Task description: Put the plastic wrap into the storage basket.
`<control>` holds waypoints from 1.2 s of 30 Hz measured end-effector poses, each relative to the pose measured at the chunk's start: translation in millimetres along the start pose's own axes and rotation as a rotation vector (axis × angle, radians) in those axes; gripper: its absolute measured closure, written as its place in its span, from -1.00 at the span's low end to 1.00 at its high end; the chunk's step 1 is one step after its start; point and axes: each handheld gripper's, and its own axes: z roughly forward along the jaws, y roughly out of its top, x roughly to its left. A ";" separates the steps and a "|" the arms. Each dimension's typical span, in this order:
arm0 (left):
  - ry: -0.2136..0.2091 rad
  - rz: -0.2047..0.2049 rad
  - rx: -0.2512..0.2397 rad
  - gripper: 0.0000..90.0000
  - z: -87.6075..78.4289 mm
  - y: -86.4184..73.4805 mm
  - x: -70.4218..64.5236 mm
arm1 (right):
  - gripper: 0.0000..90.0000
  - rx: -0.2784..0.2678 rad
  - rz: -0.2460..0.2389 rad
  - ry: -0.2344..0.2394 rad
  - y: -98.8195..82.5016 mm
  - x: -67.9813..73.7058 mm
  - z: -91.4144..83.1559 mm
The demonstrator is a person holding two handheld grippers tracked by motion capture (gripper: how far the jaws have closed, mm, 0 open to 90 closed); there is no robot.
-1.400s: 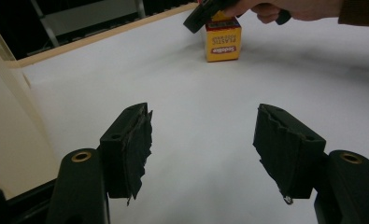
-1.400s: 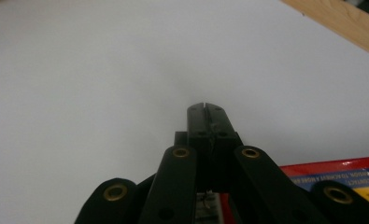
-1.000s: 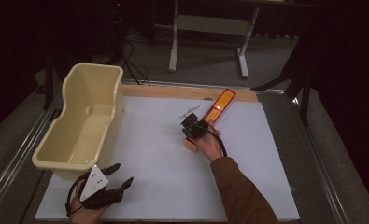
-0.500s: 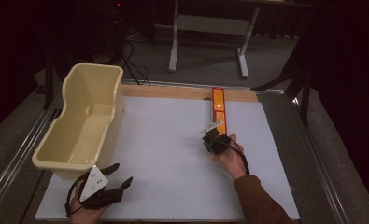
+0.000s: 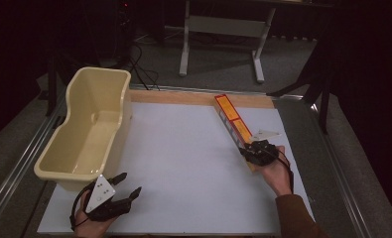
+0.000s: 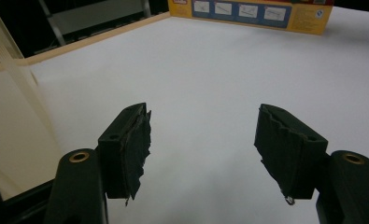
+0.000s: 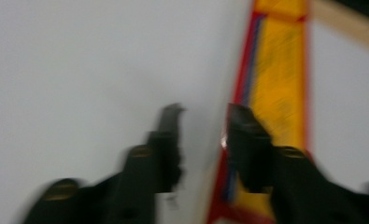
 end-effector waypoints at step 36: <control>-0.003 -0.001 -0.004 -0.22 -2.2 -0.2 -1.6 | -0.15 0.353 0.187 -0.072 -44.2 25.2 -39.5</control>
